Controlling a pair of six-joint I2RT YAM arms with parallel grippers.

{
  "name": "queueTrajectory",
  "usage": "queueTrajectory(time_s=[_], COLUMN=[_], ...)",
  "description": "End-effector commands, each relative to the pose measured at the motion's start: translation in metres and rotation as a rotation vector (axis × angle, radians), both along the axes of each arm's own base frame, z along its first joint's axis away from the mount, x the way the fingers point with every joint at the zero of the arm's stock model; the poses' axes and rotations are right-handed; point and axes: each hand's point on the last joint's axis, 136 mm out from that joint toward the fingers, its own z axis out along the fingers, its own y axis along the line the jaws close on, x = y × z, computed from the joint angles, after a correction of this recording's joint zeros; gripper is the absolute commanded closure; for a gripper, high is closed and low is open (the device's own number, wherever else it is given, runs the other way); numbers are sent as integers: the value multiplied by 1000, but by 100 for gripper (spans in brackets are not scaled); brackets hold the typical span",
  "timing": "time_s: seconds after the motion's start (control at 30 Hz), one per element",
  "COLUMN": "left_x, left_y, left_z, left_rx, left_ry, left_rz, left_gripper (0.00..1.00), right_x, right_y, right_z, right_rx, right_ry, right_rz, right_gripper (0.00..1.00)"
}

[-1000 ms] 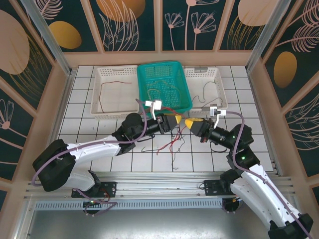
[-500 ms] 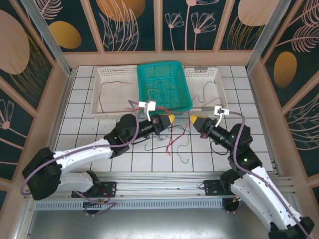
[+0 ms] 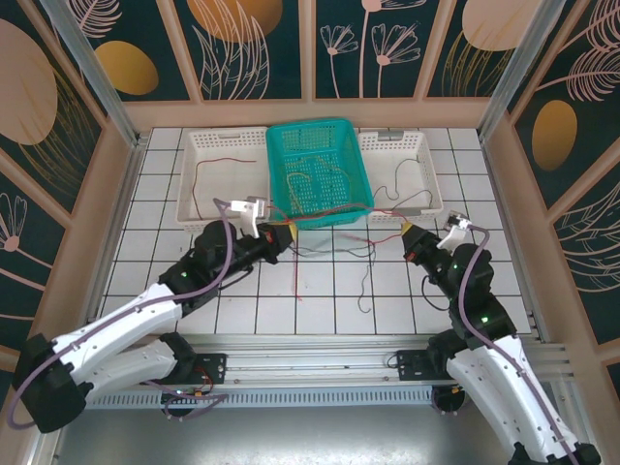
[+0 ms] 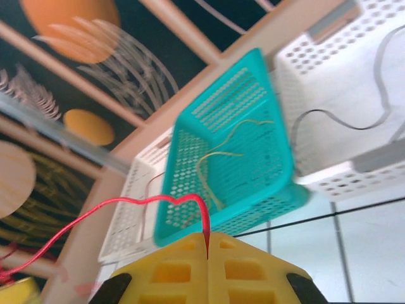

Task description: Untangle the cables

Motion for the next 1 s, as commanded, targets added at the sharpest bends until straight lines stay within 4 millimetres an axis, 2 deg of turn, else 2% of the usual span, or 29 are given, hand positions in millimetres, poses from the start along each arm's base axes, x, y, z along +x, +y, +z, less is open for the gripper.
queueTrajectory(time_s=[0.0, 0.23, 0.33, 0.5, 0.7, 0.83, 0.97], left_x=[2, -3, -3, 0, 7, 28, 64], left_y=[23, 37, 43, 59, 63, 64, 87], left_z=[-2, 19, 23, 41, 54, 55, 61], left_rx=[98, 125, 147, 182, 195, 215, 149], left_ry=[-31, -76, -84, -128, -182, -183, -142], left_rz=[51, 79, 99, 169, 205, 222, 267], left_gripper=[100, 100, 100, 100, 100, 100, 100], right_x=[2, 1, 0, -2, 0, 1, 3], right_y=[-20, -24, -23, -32, -18, -14, -15], right_z=[-14, -30, -29, -28, -33, -17, -7], right_rx=[0, -6, -18, -63, -36, -30, -56], right_ry=[57, 89, 79, 73, 69, 15, 1], right_rz=[-88, -88, -75, -117, -42, -17, -22], right_gripper=[100, 100, 100, 100, 100, 100, 100])
